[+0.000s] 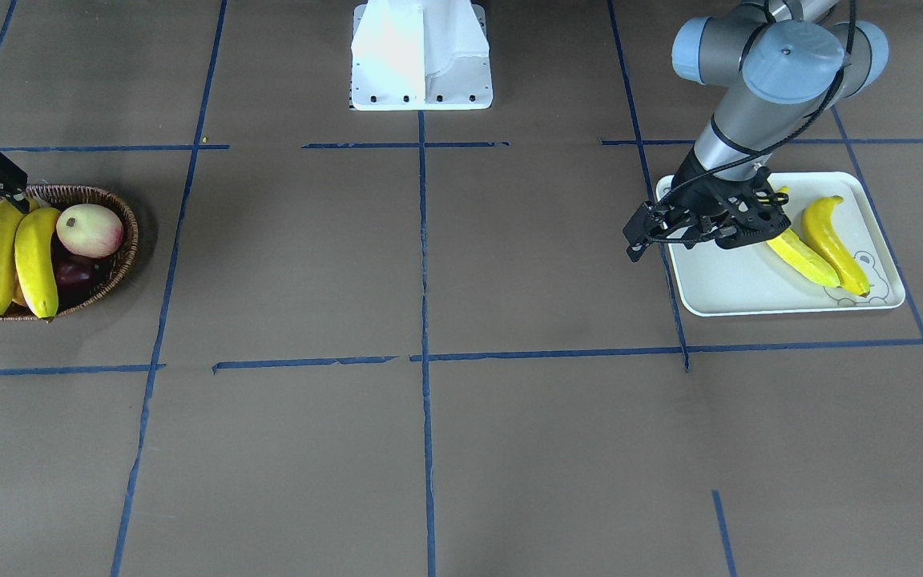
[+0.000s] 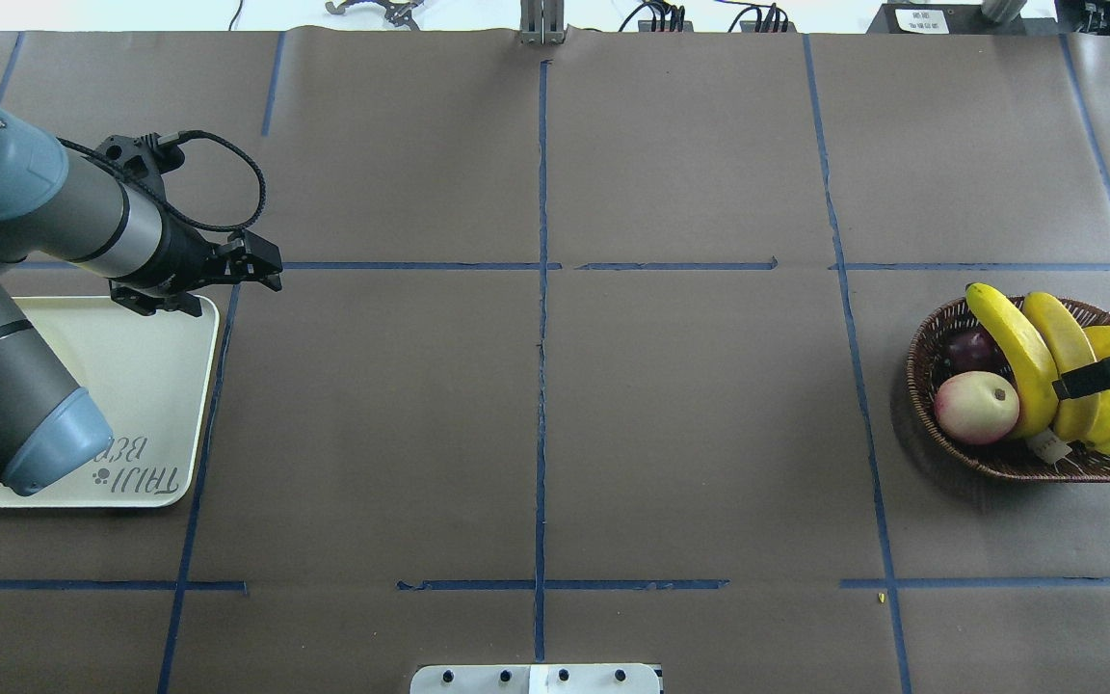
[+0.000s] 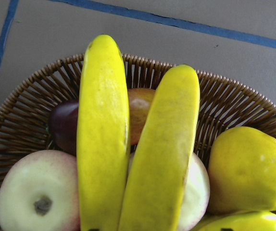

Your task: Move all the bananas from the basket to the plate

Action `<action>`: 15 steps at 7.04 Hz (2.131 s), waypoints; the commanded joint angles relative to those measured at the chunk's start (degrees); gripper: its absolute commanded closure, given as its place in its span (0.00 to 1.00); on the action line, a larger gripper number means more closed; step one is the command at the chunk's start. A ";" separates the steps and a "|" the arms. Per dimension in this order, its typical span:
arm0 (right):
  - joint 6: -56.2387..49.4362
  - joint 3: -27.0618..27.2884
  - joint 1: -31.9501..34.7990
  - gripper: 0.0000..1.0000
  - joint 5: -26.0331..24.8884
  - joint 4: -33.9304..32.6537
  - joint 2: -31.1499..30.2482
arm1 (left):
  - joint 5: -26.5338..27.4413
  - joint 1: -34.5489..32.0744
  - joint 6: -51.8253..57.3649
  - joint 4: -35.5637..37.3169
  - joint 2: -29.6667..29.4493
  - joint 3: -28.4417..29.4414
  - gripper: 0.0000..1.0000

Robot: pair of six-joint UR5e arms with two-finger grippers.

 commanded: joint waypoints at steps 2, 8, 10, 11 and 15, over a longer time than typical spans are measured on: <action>-0.03 -0.81 -0.04 0.19 -0.02 -0.27 -0.05 | -0.01 0.41 -0.56 -0.15 -0.15 0.04 0.00; -0.38 -1.60 -0.04 0.23 -0.02 -0.27 0.04 | 0.08 0.41 -0.47 -0.15 -0.15 0.04 0.00; -0.47 -1.51 -0.04 0.69 0.07 -0.27 0.13 | 0.08 0.41 -0.56 -0.15 -0.15 -0.39 0.00; -0.64 -1.42 0.13 0.80 0.07 -0.01 -0.13 | 0.08 0.41 -0.65 -0.06 -0.15 -0.57 0.00; -1.17 5.05 9.59 0.99 3.84 0.35 -4.69 | -0.01 0.40 -0.73 0.11 -0.15 -1.27 0.00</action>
